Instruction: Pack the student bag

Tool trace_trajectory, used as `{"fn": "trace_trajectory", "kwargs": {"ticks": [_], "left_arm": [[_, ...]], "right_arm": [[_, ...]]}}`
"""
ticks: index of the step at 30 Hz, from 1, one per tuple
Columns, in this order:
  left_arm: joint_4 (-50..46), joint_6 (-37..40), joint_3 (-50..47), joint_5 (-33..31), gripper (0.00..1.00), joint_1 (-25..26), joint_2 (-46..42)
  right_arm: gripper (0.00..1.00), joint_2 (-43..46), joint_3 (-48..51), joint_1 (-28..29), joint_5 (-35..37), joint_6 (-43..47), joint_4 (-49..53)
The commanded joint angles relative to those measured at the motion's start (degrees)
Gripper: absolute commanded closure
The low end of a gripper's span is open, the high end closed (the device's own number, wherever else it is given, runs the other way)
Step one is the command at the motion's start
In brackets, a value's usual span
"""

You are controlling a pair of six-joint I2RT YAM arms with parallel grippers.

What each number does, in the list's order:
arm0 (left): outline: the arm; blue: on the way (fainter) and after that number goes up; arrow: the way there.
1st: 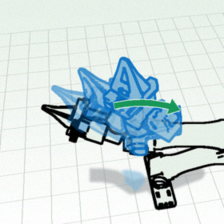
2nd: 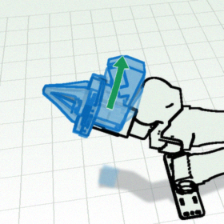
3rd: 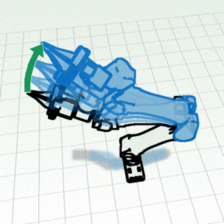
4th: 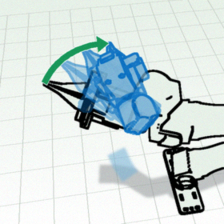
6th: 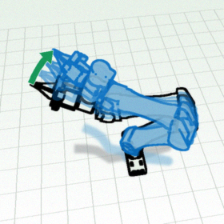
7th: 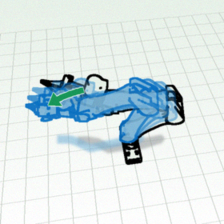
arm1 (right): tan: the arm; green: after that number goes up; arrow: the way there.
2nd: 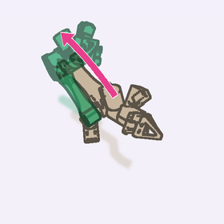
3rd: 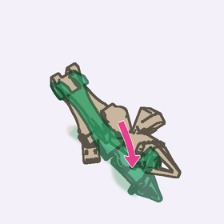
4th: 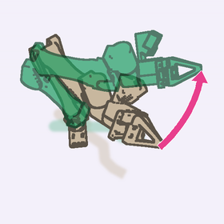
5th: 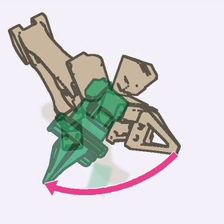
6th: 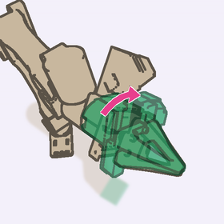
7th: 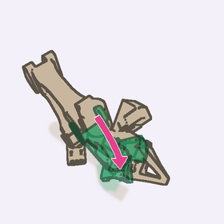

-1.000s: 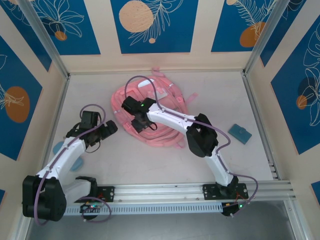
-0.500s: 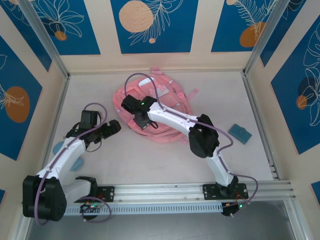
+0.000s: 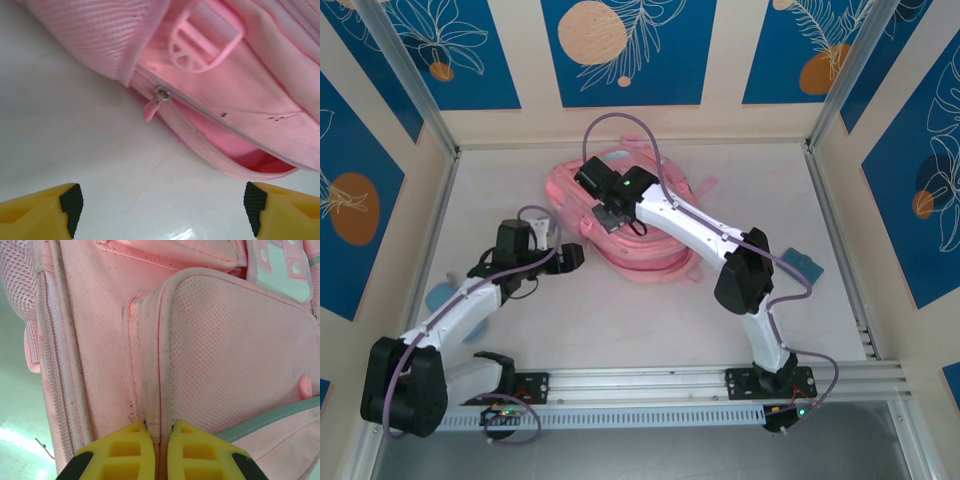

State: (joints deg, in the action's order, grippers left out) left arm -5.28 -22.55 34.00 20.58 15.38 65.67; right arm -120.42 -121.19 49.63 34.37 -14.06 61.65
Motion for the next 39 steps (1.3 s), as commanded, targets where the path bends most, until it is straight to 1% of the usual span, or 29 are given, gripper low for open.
{"fn": "trace_trajectory", "kwargs": {"ticks": [1, 4, 6, 11, 15, 18, 22, 28, 33, 35, 39], "left_arm": [[8.29, 4.04, -0.79, 0.89, 0.23, 1.58, 4.3], [10.47, 6.47, 0.42, 0.36, 0.38, 1.76, 8.85], [12.28, 8.32, 0.93, 0.82, 0.43, 1.7, 11.26], [17.27, 12.66, 1.68, 4.89, 0.48, 1.77, 16.64], [18.58, 14.28, 3.04, 4.55, 0.5, 1.85, 19.76], [19.65, 14.89, 4.07, 5.58, 0.52, 1.92, 21.83], [21.71, 15.38, 5.04, 5.48, 0.59, 2.0, 24.45], [25.24, 16.72, 4.77, 3.86, 0.72, 1.94, 25.12], [25.93, 17.99, 4.33, 3.87, 0.89, 1.94, 24.61], [25.32, 18.65, 3.79, 3.54, 0.99, 1.95, 24.04], [24.66, 18.85, 1.86, 3.46, 1.0, 1.93, 21.77]], "right_arm": [[1.0, 4.1, -3.98, -1.79, 0.45, 0.79, -2.32], [1.0, 4.27, -3.99, -2.34, -0.63, 0.96, -2.3], [1.0, 4.25, -3.8, -2.6, -1.4, 1.05, -2.41], [1.0, 4.19, -3.44, -3.02, -2.33, 0.73, -2.67], [1.0, 4.31, -3.41, -3.42, -3.14, 0.23, -2.76], [1.0, 4.25, -3.36, -3.59, -3.66, 0.0, -2.76], [1.0, 4.26, -3.21, -3.73, -3.83, -0.33, -2.76], [1.0, 4.39, -2.93, -4.22, -4.37, -0.75, -2.75], [1.0, 4.39, -2.8, -4.4, -4.39, -1.01, -2.85], [1.0, 4.26, -2.72, -4.53, -4.41, -1.09, -2.85], [1.0, 4.28, -2.7, -5.02, -4.26, -1.56, -2.85]]}}
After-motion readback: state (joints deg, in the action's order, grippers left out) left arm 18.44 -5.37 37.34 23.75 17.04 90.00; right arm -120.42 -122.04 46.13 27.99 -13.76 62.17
